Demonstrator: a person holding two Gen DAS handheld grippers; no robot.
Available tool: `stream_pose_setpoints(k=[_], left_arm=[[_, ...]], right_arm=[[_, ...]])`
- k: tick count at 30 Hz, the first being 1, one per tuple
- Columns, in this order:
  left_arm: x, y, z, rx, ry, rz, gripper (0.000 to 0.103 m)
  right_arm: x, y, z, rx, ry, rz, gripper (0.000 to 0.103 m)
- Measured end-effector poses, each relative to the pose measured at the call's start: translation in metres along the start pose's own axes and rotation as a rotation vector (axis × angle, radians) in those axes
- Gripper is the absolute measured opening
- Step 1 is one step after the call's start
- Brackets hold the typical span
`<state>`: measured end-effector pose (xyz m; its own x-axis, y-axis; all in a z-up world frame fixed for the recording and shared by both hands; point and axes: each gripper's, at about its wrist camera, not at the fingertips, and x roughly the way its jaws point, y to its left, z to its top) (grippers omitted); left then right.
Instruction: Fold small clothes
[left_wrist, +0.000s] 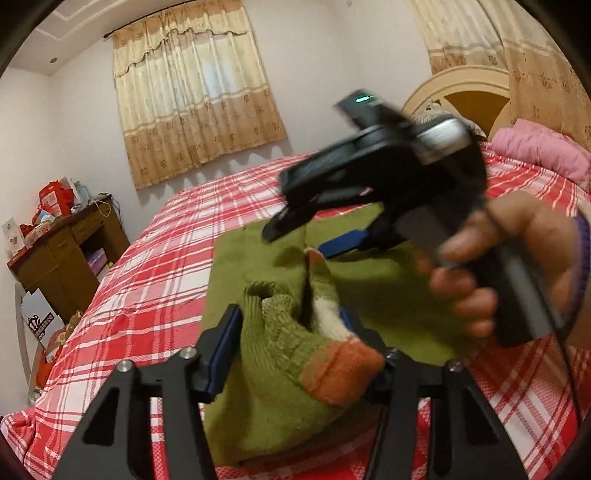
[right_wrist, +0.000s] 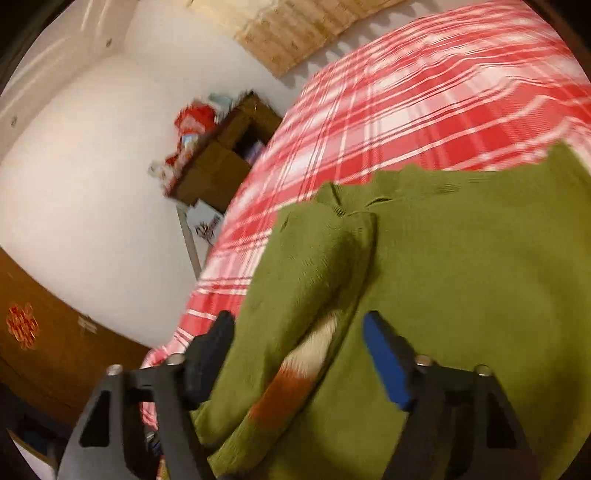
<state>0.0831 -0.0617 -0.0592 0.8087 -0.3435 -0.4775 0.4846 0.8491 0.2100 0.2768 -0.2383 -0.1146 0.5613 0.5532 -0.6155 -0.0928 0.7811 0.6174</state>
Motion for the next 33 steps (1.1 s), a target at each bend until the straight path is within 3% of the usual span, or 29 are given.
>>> stream_pose_setpoints(k=[1,2,3,4,5,10,17,25,33], left_arm=[[0.002,0.000,0.001,-0.001,0.013,0.003,0.050],[0.003,0.001,0.001,-0.005,0.024,0.008,0.040],[0.004,0.003,0.001,-0.012,0.035,0.009,0.029],[0.006,0.005,0.002,-0.023,0.044,-0.002,0.026],[0.006,0.007,0.002,-0.048,0.052,-0.029,0.022],[-0.007,0.011,0.007,-0.141,0.025,-0.072,0.019],[-0.020,-0.016,0.035,-0.123,-0.064,-0.140,0.018],[-0.002,-0.059,0.066,-0.096,-0.081,-0.256,0.017],[0.021,-0.105,0.076,-0.068,-0.013,-0.330,0.017]], right_arm=[[0.007,0.004,0.001,-0.023,0.007,-0.029,0.063],[0.010,0.007,0.002,-0.040,0.003,-0.050,0.056],[0.012,0.010,0.004,-0.060,0.001,-0.083,0.047],[0.015,0.012,0.006,-0.075,0.009,-0.105,0.023],[0.017,0.013,0.008,-0.079,0.013,-0.100,0.020],[-0.006,0.024,0.011,-0.139,-0.056,-0.096,0.018],[-0.054,0.034,0.033,-0.217,-0.133,-0.105,0.018],[-0.099,-0.013,0.040,-0.218,-0.134,-0.222,0.018],[-0.107,-0.072,0.038,-0.166,-0.085,-0.279,0.017]])
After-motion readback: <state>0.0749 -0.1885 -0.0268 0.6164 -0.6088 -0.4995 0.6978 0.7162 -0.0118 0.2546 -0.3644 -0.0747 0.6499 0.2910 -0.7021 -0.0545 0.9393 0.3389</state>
